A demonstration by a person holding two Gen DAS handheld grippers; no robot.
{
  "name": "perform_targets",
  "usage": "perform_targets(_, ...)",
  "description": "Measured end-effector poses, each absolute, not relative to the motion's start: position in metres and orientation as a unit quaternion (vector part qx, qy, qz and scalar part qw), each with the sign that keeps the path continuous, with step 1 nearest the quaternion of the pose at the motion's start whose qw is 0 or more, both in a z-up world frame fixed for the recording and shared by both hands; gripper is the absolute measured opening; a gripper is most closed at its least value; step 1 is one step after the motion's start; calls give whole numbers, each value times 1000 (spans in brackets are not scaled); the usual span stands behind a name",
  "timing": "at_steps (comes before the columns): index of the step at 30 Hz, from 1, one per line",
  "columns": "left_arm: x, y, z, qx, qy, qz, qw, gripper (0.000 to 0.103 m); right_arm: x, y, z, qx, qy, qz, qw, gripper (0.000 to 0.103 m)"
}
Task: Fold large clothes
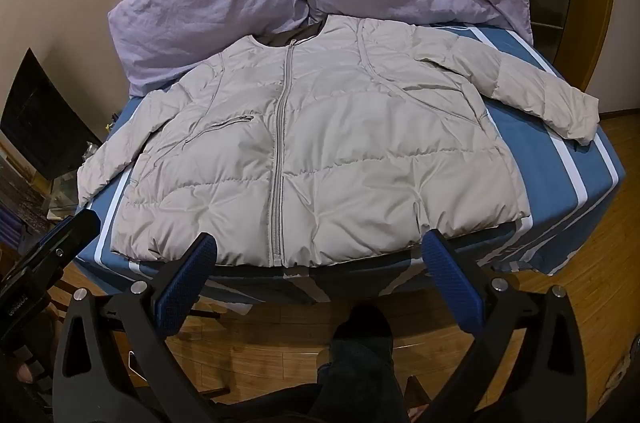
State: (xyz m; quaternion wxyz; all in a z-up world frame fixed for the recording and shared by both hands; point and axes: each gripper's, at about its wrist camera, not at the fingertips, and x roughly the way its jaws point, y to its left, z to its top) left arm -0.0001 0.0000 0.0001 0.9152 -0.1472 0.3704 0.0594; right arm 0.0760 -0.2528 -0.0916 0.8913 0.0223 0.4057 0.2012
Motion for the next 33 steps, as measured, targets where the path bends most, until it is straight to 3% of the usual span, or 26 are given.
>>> perform_targets(33, 0, 0, 0, -150, 377, 60, 912, 101, 80, -252, -93, 22, 410, 201, 890, 102)
